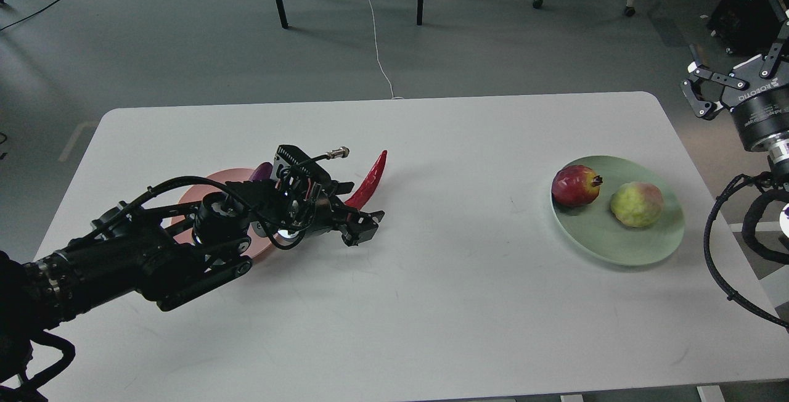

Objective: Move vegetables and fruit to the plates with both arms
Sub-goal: 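Reach the left gripper to the red chili pepper and grasp it, then lift the chili over and lower it onto the pink plate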

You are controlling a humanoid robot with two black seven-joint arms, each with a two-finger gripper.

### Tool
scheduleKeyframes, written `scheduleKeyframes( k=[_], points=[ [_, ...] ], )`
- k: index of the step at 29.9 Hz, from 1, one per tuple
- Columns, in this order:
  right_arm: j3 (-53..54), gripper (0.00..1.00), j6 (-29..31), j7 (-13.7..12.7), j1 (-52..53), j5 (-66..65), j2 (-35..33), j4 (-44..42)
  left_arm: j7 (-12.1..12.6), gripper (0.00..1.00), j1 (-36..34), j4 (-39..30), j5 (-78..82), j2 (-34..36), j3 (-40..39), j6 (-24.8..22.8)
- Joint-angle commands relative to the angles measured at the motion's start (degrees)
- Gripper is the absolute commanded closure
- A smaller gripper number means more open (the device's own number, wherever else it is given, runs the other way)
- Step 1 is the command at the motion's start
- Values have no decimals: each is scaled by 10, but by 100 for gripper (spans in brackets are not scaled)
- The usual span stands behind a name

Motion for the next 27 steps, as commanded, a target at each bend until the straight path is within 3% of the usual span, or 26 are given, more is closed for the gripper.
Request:
scheduleKeyframes(
  k=[1,4,10,14,20,27],
  points=[
    [0,2,1,0,0,0,0,0,0,22,4,33,16,-7,2,1],
    [0,2,1,0,1,0,0,0,0,38,9,39,30,-11,3,1],
    [1,2,2,0,1,0,0,0,-1,50,11,39,36,-5,4,2],
    [1,2,2,0,1,0,1,0,-3,81,15,38,36,-1,4,3],
    [2,2,2,0,1,0,-2,0,-3,86,13,24,31,22,-6,16],
    [2,2,14,0,0,0,-18,-4,-5,85,6,-165,-5,226,-53,23]
  ],
)
